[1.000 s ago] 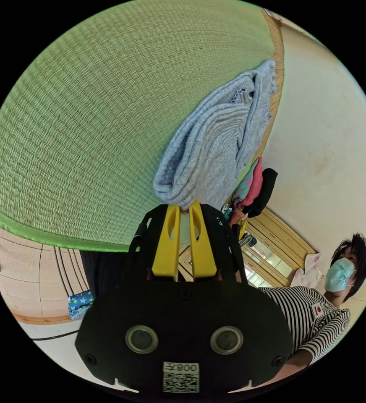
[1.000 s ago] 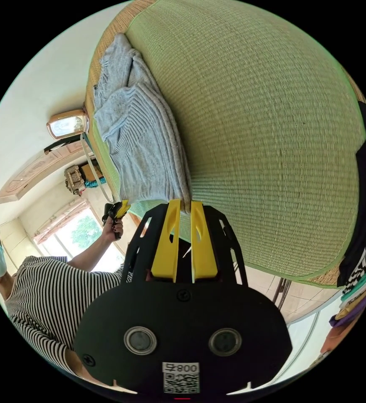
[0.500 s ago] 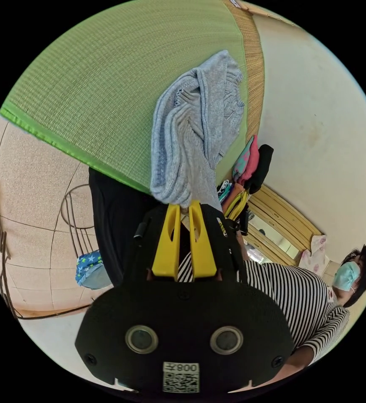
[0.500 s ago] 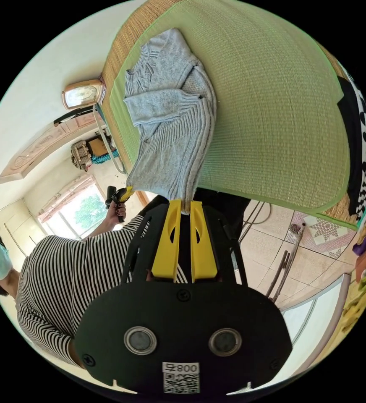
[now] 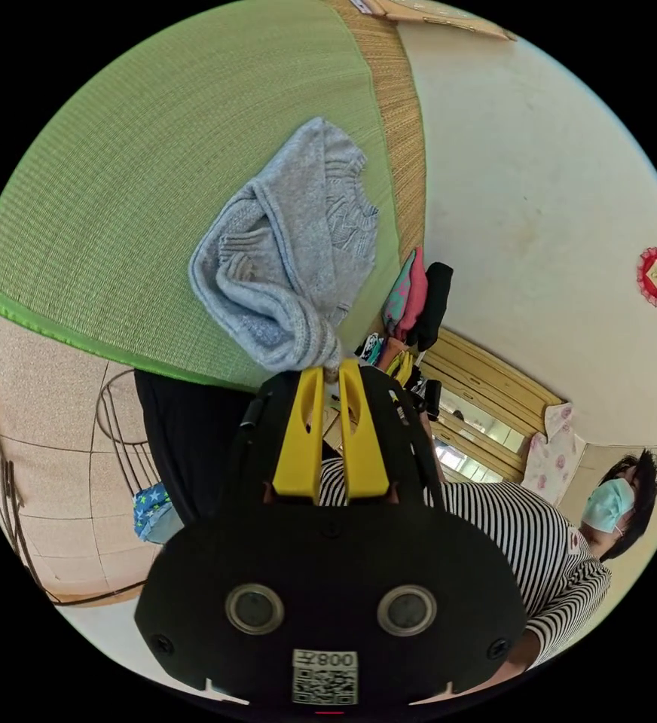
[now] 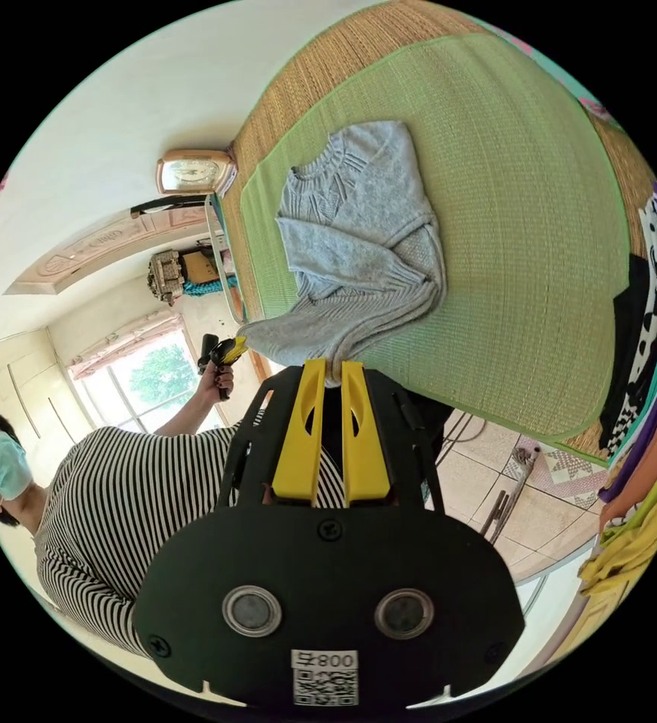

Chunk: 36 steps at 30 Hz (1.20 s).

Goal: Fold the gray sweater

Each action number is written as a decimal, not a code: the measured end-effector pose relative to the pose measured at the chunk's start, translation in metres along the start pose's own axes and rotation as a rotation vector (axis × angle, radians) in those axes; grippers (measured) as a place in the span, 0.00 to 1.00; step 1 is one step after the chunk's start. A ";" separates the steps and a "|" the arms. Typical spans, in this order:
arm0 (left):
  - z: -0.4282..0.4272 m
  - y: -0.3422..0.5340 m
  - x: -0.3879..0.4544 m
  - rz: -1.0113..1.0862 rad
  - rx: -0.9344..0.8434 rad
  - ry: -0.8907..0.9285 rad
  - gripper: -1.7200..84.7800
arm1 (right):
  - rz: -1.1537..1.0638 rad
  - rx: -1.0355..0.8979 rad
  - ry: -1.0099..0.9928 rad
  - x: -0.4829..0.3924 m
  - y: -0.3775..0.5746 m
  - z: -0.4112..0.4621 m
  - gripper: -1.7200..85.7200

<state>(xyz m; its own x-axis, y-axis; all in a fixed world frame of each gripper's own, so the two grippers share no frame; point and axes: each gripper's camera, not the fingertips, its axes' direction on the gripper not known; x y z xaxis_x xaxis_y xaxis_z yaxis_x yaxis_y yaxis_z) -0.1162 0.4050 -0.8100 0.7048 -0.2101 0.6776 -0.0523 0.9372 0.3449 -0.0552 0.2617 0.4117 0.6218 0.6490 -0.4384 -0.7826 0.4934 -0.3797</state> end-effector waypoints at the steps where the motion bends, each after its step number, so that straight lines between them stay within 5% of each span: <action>1: -0.003 -0.013 0.012 0.023 0.004 -0.002 0.07 | -0.006 0.005 0.001 -0.003 -0.005 -0.004 0.05; 16: 0.002 -0.191 0.145 0.178 0.019 -0.118 0.06 | -0.045 0.102 0.058 -0.061 -0.166 -0.087 0.05; 36: 0.035 -0.318 0.191 0.145 0.084 -0.171 0.07 | 0.031 0.140 0.109 -0.088 -0.312 -0.100 0.05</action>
<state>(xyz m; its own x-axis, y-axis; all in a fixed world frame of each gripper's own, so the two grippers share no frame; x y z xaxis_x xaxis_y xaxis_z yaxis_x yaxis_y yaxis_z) 0.0106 0.0575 -0.7676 0.5555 -0.1256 0.8220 -0.2078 0.9362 0.2835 0.1369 -0.0072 0.4872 0.5907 0.6024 -0.5368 -0.7934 0.5547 -0.2506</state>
